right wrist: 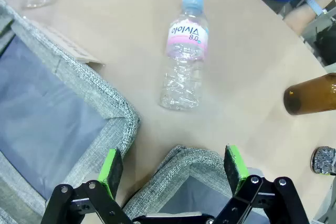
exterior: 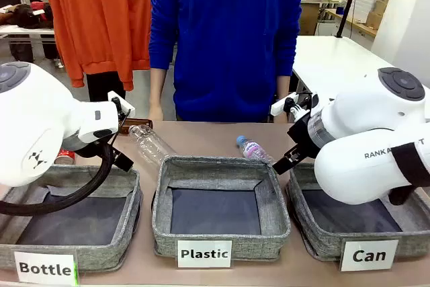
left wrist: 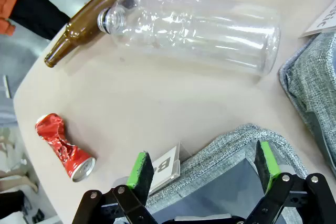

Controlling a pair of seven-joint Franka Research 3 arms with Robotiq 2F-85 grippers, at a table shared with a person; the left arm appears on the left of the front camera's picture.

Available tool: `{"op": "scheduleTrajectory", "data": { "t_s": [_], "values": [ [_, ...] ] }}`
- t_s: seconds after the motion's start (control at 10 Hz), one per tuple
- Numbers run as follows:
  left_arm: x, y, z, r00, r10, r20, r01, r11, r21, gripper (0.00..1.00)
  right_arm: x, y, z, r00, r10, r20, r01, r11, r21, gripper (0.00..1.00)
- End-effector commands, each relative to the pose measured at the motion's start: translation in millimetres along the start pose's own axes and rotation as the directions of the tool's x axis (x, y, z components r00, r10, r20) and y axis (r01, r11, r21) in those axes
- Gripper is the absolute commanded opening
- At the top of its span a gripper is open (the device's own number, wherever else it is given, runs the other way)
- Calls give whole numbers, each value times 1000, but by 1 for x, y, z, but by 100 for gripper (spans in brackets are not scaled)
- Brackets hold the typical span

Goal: Sort the can waste into the basket.
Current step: Pick up the can waste from the table and place it in the right Fabric basket.

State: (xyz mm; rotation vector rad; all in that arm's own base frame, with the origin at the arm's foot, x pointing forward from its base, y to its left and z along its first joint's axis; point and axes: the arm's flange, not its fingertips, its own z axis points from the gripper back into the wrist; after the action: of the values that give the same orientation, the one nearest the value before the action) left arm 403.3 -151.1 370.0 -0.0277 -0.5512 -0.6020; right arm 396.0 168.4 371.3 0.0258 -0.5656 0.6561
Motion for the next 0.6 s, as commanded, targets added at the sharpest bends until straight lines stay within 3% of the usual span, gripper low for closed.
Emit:
{"op": "scheduleTrajectory", "data": {
  "t_s": [0.0,0.5],
  "values": [
    [0,0,0,1000,0,0,0,1000,0,100,0,0,0,1000,0,0,0,1000,0,100],
    [0,0,0,1000,0,0,0,1000,0,100,0,0,0,1000,0,0,0,1000,0,100]
  ]
}}
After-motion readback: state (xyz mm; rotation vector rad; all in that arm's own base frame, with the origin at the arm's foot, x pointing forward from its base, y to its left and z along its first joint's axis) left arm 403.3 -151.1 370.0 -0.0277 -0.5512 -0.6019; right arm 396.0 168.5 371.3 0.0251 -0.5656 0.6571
